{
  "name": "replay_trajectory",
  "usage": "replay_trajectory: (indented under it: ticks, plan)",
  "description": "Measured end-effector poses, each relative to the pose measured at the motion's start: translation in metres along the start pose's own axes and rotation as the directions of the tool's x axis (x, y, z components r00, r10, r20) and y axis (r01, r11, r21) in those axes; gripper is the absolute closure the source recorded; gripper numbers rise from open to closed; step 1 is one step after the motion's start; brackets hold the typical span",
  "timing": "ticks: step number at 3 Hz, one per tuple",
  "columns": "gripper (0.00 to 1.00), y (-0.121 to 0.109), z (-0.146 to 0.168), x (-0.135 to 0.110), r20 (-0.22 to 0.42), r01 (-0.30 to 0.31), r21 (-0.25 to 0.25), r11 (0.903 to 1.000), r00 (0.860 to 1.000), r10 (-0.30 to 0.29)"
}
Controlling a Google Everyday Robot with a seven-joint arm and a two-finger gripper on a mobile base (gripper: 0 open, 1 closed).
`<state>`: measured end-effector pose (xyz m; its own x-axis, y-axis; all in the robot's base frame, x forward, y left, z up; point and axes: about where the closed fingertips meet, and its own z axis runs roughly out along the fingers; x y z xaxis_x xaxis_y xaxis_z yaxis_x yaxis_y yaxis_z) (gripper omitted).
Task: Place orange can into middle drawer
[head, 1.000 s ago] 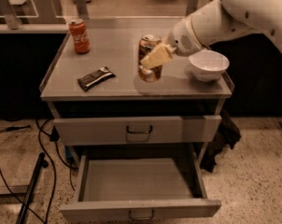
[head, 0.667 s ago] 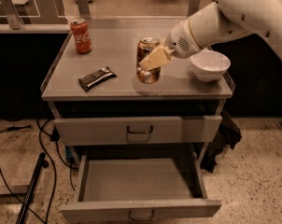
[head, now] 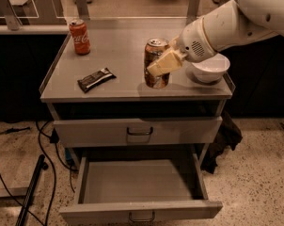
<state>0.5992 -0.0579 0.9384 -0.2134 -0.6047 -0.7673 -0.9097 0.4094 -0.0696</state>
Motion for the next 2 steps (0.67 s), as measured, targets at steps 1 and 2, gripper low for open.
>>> replay_trajectory:
  ticks: [1, 2]
  plan:
    - [1.0, 0.03, -0.025, 0.018, 0.029, 0.034, 0.03, 0.999, 0.999, -0.035]
    - [1.0, 0.049, -0.027, 0.061, 0.062, 0.037, 0.046, 0.9983, 0.997, -0.04]
